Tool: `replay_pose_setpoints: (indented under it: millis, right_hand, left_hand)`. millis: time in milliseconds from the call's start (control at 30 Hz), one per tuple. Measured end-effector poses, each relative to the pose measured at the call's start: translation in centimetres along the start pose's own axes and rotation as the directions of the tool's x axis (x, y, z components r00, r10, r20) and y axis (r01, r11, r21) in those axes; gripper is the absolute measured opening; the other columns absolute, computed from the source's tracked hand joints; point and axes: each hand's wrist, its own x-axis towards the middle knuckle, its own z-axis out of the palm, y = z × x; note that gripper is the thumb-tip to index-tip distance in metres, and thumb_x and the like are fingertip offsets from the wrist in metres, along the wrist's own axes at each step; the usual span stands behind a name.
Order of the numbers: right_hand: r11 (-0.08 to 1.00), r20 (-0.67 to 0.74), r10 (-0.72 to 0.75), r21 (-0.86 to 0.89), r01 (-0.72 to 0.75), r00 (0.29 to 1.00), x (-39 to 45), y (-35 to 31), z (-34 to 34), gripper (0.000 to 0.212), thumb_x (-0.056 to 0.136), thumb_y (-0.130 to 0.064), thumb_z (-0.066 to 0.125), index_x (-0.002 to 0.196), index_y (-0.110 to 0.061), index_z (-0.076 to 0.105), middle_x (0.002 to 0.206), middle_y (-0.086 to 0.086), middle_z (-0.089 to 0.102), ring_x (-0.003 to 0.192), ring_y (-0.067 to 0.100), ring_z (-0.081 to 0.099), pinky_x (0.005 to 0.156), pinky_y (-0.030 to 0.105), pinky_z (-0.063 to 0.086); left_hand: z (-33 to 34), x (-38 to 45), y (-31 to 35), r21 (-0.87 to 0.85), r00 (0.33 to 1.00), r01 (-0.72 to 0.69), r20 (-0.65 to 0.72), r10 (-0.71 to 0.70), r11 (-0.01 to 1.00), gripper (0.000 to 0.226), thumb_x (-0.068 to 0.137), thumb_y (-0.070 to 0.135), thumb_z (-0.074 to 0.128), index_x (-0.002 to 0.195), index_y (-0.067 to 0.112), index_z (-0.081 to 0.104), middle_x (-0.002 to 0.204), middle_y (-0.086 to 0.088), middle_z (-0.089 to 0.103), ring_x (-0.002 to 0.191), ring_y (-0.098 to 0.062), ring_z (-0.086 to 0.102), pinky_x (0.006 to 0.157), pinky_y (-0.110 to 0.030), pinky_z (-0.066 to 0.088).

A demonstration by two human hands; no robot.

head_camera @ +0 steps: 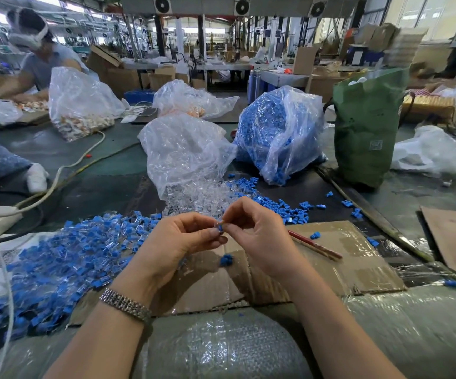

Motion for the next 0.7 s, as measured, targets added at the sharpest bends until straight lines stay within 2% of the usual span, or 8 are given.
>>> replay_pose_setpoints:
  millis: [167, 367, 433, 500, 533, 600, 633, 700]
  right_hand:
    - [1.000, 0.013, -0.011, 0.003, 0.011, 1.000, -0.2, -0.3, -0.1, 0.023, 0.088, -0.002, 0.072, 0.088, -0.023, 0.064, 0.083, -0.007, 0.070, 0.083, 0.011, 0.068, 0.082, 0.033, 0.057]
    - [0.999, 0.041, 0.002, 0.052, -0.004, 0.999, -0.2, -0.7, -0.5, 0.021, 0.087, -0.005, 0.072, 0.096, -0.022, 0.062, 0.089, -0.005, 0.069, 0.085, 0.010, 0.067, 0.081, 0.027, 0.056]
    - [0.997, -0.004, 0.054, 0.054, -0.054, 0.999, -0.1, -0.5, -1.2, 0.022, 0.088, -0.011, 0.071, 0.101, -0.025, 0.060, 0.093, -0.007, 0.067, 0.086, 0.005, 0.064, 0.078, 0.024, 0.052]
    - [0.982, -0.113, 0.137, -0.112, -0.150, 0.984, -0.1, 0.2, -1.9, 0.019, 0.091, -0.020, 0.069, 0.105, -0.026, 0.058, 0.097, -0.009, 0.062, 0.087, 0.003, 0.059, 0.080, 0.027, 0.050]
    - [0.930, -0.154, 0.185, -0.294, -0.223, 0.971, -0.1, 0.5, -2.3, 0.022, 0.092, -0.031, 0.069, 0.109, -0.026, 0.057, 0.103, -0.008, 0.058, 0.094, 0.005, 0.056, 0.085, 0.031, 0.049]
    - [0.678, -0.164, 0.328, -0.645, -0.352, 0.930, -0.2, 0.9, -2.6, 0.050, 0.089, -0.059, 0.064, 0.122, -0.023, 0.053, 0.120, -0.001, 0.051, 0.114, 0.018, 0.049, 0.098, 0.038, 0.045]
    - [0.562, -0.166, 0.405, -0.730, -0.388, 0.899, -0.2, 0.9, -2.7, 0.062, 0.086, -0.067, 0.061, 0.127, -0.022, 0.050, 0.127, 0.003, 0.049, 0.121, 0.023, 0.046, 0.101, 0.041, 0.042]
    - [0.466, -0.176, 0.482, -0.778, -0.421, 0.858, -0.2, 0.7, -2.7, 0.069, 0.085, -0.067, 0.063, 0.133, -0.021, 0.046, 0.134, 0.007, 0.047, 0.127, 0.028, 0.043, 0.103, 0.044, 0.040]
  left_hand:
    - [0.1, -0.1, 0.2, -0.051, 1.000, 0.018, -0.002, -0.018, 0.999, 0.024, 0.071, -0.001, 0.074, 0.095, -0.001, 0.078, 0.098, -0.025, 0.076, 0.088, -0.028, 0.077, 0.074, -0.024, 0.061]
    - [0.0, -0.1, 0.1, -0.079, 1.000, 0.008, 0.011, -0.007, 0.997, 0.022, 0.072, 0.002, 0.075, 0.094, 0.003, 0.080, 0.101, -0.025, 0.075, 0.094, -0.031, 0.076, 0.078, -0.025, 0.061]
    - [-0.2, 0.0, 0.1, -0.130, 1.000, 0.009, 0.010, -0.007, 0.991, 0.022, 0.074, 0.001, 0.075, 0.095, 0.000, 0.079, 0.104, -0.028, 0.074, 0.097, -0.033, 0.075, 0.079, -0.025, 0.061]
    - [-0.3, 0.0, 0.0, -0.156, 1.000, 0.015, 0.002, -0.015, 0.988, 0.020, 0.076, 0.001, 0.074, 0.096, 0.000, 0.079, 0.103, -0.031, 0.073, 0.098, -0.034, 0.075, 0.077, -0.024, 0.060]
    - [-0.4, 0.0, 0.0, -0.159, 1.000, 0.015, 0.000, -0.015, 0.987, 0.020, 0.076, 0.001, 0.074, 0.096, 0.000, 0.079, 0.103, -0.031, 0.073, 0.098, -0.034, 0.075, 0.077, -0.023, 0.060]
    - [-0.4, 0.0, -0.1, -0.155, 1.000, 0.005, -0.005, -0.006, 0.988, 0.020, 0.076, 0.002, 0.075, 0.095, 0.001, 0.079, 0.102, -0.031, 0.073, 0.096, -0.033, 0.075, 0.077, -0.023, 0.060]
    - [-0.4, 0.1, -0.1, -0.154, 1.000, -0.002, -0.009, 0.001, 0.988, 0.020, 0.075, 0.003, 0.075, 0.095, 0.002, 0.079, 0.101, -0.031, 0.073, 0.096, -0.033, 0.075, 0.077, -0.024, 0.060]
    - [-0.5, 0.2, 0.0, -0.150, 1.000, -0.016, -0.020, 0.013, 0.989, 0.022, 0.075, 0.004, 0.076, 0.097, 0.001, 0.078, 0.102, -0.030, 0.073, 0.097, -0.034, 0.075, 0.077, -0.026, 0.060]
